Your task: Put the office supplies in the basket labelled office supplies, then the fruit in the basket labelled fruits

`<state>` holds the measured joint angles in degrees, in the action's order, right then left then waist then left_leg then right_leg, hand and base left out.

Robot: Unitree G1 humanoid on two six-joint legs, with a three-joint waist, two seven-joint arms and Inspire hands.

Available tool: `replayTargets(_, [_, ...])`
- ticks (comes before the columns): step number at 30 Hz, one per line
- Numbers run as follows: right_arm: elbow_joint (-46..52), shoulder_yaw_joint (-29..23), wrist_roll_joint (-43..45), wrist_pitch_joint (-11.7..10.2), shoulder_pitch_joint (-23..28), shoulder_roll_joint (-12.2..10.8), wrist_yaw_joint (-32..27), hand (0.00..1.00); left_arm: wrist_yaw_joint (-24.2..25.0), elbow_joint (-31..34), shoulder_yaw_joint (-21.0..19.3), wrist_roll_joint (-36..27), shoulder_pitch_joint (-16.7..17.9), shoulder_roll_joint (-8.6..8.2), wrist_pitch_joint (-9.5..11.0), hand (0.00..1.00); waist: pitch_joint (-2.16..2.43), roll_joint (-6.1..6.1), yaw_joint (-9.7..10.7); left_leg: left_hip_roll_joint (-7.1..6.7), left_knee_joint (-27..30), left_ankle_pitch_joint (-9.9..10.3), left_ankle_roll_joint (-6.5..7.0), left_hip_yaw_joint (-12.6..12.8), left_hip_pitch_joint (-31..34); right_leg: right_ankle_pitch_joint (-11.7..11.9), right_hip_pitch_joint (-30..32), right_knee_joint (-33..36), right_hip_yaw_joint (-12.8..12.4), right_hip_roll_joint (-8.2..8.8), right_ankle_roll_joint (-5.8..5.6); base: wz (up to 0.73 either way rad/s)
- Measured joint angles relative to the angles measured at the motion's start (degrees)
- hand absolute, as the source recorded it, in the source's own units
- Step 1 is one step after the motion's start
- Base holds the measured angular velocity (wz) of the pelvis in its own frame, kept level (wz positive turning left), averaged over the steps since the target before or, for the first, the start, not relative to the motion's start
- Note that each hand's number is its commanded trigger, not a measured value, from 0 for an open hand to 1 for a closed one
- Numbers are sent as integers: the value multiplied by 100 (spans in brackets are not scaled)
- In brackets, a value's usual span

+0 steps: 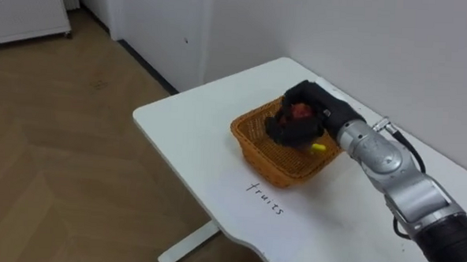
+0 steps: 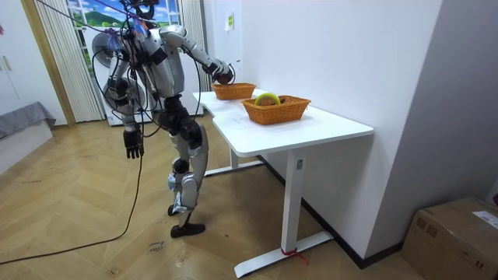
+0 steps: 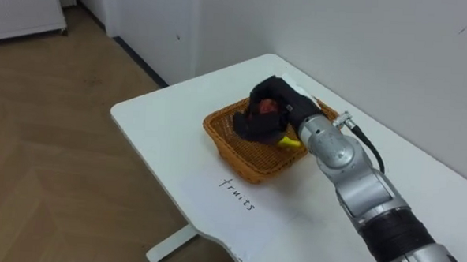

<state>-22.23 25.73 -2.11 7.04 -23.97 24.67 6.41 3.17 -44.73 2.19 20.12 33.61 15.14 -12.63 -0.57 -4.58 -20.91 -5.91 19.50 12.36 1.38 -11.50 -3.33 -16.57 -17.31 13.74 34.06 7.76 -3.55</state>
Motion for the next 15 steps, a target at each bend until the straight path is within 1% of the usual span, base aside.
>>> replayTargets(4, [-50,0,45,-1,82,0,0,100,69,34,-1,58,-5,33,15,0,2,4,12,-1,20,1,2,13,16,0,18,6,-12,0,0,0])
replayTargets(7, [-58,0,41,-2,85,1,0,100,101,45,-1,71,-9,54,54,0,13,33,16,4,25,3,5,16,0,0,14,10,-30,5,0,-2])
replayTargets(8, [-64,0,40,-4,85,1,-2,97,105,60,-1,71,-9,58,54,0,15,39,14,6,22,3,5,35,-7,0,13,13,-42,6,0,-5])
replayTargets(9, [-101,0,39,-11,85,1,-6,55,105,90,-1,69,-8,71,56,0,14,57,10,9,16,3,6,51,-29,0,4,24,-73,9,0,-5])
replayTargets(10, [-165,0,21,-15,85,0,-9,0,103,99,-1,69,-9,84,74,0,24,76,11,7,13,3,7,51,-45,-1,-9,34,-90,14,-1,-5])
replayTargets(12, [-206,0,4,-15,101,1,-56,0,103,101,-1,68,-9,105,104,0,27,93,18,8,13,2,8,53,-67,-2,-20,85,-96,20,-2,-5])
replayTargets(15, [-212,-8,-96,-23,157,2,-122,0,106,105,0,69,-9,114,122,0,26,118,26,19,1,5,12,132,-125,-19,-35,92,-146,38,-5,-9])
